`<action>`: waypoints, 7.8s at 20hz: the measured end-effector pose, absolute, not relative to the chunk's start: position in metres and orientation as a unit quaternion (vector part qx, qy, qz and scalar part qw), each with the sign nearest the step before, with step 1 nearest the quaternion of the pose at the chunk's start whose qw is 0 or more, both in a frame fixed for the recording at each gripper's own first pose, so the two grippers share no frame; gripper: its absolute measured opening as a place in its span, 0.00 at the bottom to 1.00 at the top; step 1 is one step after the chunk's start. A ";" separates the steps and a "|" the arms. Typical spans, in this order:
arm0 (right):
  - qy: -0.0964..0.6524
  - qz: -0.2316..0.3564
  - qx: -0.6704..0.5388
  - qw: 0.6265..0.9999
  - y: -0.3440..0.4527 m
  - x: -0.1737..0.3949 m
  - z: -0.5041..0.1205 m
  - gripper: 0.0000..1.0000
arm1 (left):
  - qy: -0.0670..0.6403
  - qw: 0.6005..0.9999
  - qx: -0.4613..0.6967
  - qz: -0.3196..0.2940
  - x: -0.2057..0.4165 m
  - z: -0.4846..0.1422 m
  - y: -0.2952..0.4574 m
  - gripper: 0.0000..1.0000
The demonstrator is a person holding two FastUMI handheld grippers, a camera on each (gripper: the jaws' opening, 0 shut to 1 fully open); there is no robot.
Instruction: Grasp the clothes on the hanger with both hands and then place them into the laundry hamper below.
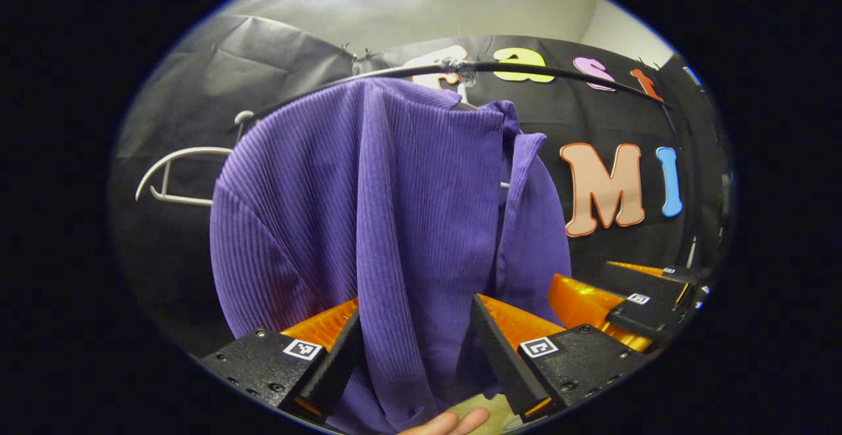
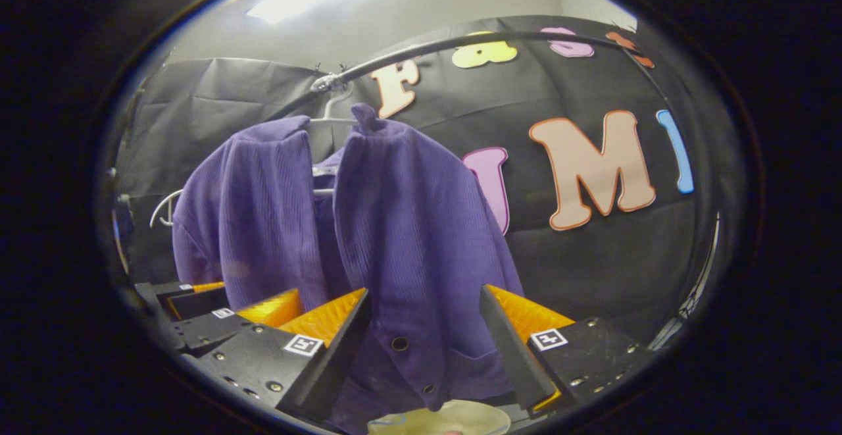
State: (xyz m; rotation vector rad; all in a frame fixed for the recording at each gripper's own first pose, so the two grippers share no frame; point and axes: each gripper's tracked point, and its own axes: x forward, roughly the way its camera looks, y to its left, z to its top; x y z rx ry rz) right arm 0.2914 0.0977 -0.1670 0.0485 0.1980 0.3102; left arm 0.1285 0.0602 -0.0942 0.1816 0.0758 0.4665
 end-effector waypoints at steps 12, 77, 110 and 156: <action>0.087 0.176 0.034 0.980 0.141 0.321 -0.192 0.98 | 0.088 0.963 0.074 0.244 0.133 -0.125 0.109 0.16; -0.011 0.173 0.094 0.980 0.085 0.289 -0.060 0.01 | -0.159 0.949 0.088 0.258 -0.024 0.162 0.226 0.00; 0.098 0.111 0.058 0.987 0.072 0.431 -0.196 0.01 | 0.002 0.961 0.049 0.272 0.077 -0.053 0.277 0.00; 0.077 0.035 0.120 0.989 0.054 0.219 -0.145 0.01 | 0.023 0.994 0.038 0.097 0.089 -0.123 0.111 0.00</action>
